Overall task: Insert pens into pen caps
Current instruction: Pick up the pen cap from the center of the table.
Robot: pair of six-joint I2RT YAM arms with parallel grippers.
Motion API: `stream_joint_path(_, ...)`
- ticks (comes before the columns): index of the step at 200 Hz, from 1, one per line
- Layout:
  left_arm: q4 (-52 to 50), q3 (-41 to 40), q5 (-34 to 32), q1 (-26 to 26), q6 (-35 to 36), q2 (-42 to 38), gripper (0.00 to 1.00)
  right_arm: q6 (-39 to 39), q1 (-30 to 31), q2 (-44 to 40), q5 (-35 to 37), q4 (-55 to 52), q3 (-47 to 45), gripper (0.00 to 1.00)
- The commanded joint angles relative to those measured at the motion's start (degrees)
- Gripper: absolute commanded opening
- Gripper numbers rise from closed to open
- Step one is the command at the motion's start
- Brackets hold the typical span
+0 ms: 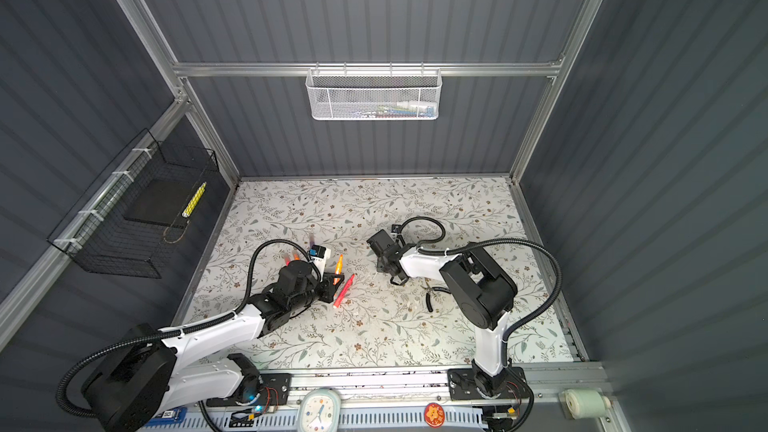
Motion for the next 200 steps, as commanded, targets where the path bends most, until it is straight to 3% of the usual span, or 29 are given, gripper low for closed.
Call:
stream_joint_path(1,0.02,0.89,0.93,-0.17,-0.60,-0.08,0.00,0.09,-0.10,1.06,1.17,-2.66,1.28,0.44)
stream_joint_path(82,-0.25,0.95,1.10,-0.16,-0.51,-0.55,0.00,-0.39,-0.42,3.98,1.44,-5.05,3.89,0.37)
stream_joint_path(137,-0.78,0.61,1.01,-0.15,-0.33,-1.68,0.00,0.46,-0.42,3.79,0.17,-4.16,3.10,0.14)
stream_joint_path(200,-1.18,0.34,1.11,-0.18,-0.34,-2.50,0.00,1.98,-0.41,-1.51,-1.07,-0.25,-0.58,0.06)
